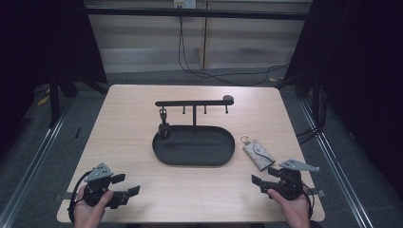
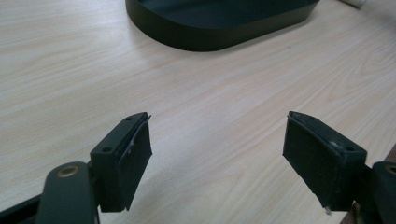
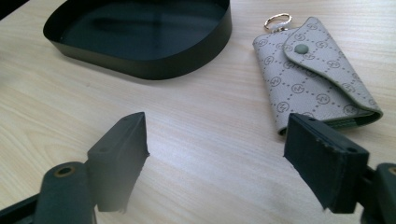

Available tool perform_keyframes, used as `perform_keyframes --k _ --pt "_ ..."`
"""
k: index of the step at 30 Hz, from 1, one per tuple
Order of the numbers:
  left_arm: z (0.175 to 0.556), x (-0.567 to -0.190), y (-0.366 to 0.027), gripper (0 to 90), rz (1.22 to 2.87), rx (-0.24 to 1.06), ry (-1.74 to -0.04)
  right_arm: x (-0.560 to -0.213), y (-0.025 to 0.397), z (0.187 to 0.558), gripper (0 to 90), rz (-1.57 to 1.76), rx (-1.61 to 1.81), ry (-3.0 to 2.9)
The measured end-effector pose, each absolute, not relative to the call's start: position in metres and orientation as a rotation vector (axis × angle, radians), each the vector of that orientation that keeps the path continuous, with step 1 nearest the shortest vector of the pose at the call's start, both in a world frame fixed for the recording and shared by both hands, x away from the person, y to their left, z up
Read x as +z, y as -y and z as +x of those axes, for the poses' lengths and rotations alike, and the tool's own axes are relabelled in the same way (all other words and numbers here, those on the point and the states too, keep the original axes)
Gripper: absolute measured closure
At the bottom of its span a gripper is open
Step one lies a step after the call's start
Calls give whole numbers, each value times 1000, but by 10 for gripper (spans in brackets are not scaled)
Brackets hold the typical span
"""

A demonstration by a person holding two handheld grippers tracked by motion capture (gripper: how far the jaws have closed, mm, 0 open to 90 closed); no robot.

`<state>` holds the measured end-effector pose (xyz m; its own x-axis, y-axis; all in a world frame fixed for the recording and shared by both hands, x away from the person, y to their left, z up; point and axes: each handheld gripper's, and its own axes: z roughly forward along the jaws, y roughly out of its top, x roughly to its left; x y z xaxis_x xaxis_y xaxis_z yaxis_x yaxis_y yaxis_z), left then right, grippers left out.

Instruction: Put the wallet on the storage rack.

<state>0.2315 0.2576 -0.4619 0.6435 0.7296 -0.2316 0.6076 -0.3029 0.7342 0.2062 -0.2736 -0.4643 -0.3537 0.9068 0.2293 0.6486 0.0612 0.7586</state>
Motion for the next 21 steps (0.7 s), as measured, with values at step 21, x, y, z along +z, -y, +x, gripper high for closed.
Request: perform_keyframes --k 21 --pt "225 -459 -268 173 1944 178 -1066 -439 275 258 220 1577 1030 -2168"
